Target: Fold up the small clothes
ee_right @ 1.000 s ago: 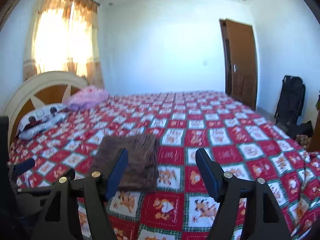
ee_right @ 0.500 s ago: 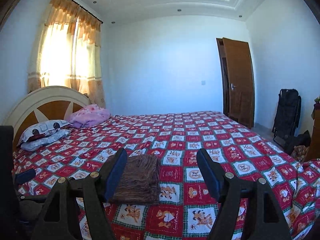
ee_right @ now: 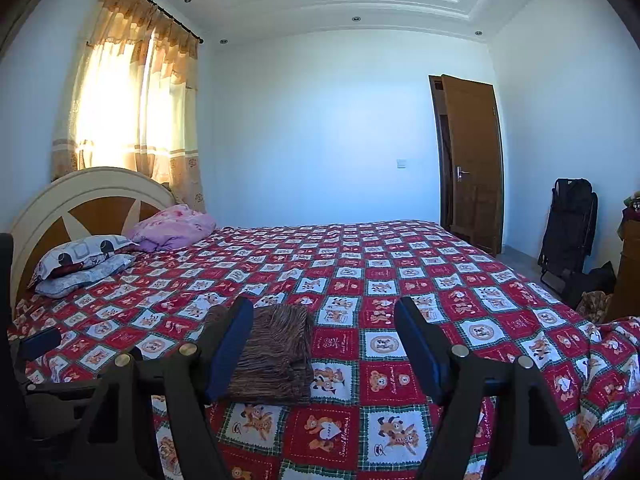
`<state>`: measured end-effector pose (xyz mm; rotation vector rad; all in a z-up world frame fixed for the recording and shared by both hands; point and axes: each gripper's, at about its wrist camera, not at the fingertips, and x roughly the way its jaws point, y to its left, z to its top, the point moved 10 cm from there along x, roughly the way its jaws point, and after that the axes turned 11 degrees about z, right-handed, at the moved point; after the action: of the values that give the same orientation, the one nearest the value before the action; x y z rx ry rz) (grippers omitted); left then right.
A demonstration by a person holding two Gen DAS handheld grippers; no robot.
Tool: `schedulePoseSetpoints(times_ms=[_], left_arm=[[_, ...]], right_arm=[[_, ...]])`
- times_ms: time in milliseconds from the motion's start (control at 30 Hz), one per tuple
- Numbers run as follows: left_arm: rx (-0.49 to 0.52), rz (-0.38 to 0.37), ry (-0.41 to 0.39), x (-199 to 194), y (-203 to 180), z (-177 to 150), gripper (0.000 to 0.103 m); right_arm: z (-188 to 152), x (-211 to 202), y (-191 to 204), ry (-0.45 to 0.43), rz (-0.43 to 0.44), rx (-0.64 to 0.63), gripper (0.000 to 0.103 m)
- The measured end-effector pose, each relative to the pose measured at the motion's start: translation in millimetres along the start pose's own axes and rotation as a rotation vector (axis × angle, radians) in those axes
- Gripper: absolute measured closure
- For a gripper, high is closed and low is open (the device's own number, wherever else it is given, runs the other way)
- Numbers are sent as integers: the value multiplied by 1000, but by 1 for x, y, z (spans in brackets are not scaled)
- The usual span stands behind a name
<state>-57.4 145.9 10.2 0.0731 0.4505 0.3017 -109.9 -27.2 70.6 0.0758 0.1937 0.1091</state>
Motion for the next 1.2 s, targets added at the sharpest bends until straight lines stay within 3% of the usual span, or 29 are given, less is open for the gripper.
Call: schedulePoseSetpoints(times_ms=[1200], left_arm=[[19,5,4,0,-3,-3,0]], right_arm=[[-10,1,0,20,-12,12,29]])
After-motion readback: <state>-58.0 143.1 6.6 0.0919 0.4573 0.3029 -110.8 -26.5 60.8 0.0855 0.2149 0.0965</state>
